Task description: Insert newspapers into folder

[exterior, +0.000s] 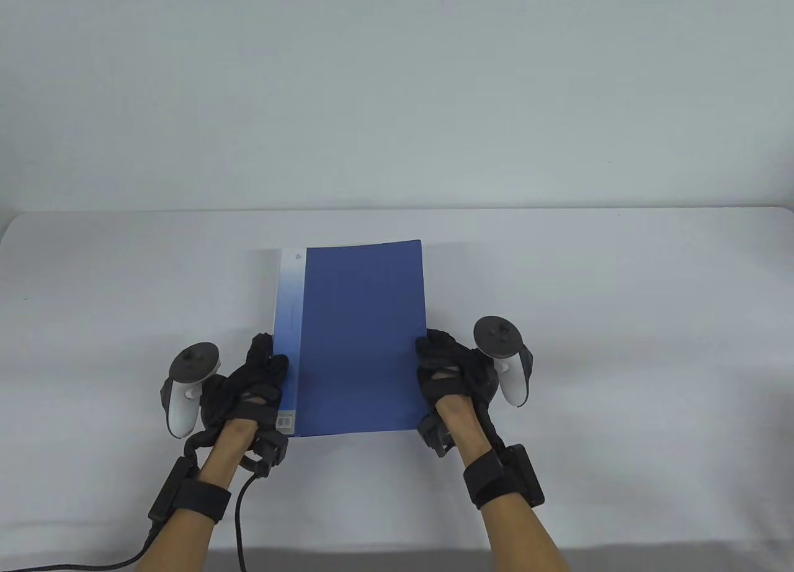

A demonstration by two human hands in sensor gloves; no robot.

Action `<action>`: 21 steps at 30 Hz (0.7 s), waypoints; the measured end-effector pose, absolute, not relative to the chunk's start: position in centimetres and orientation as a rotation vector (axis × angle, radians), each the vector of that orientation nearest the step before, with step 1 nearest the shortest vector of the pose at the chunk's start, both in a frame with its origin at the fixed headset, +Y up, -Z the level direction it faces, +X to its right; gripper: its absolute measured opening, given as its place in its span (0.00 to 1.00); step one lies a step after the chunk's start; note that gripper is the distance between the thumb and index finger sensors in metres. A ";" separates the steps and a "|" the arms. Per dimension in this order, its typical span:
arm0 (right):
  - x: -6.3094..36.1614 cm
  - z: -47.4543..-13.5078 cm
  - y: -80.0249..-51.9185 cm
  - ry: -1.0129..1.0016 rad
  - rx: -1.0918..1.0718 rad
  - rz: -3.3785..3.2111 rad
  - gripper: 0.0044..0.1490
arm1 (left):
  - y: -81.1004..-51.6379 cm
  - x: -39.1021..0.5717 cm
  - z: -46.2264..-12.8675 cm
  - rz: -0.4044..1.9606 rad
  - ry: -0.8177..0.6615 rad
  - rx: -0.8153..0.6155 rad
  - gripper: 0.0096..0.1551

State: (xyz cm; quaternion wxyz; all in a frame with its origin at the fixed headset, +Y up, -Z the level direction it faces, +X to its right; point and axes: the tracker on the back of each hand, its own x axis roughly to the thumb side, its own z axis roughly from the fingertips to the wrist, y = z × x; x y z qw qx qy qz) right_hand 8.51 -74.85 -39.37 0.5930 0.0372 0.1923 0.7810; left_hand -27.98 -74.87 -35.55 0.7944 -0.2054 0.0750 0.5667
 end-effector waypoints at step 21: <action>2.8 -34.4 -68.6 0.057 0.606 1.945 0.54 | -67.2 -23.3 -32.9 1.186 -0.484 -0.096 0.44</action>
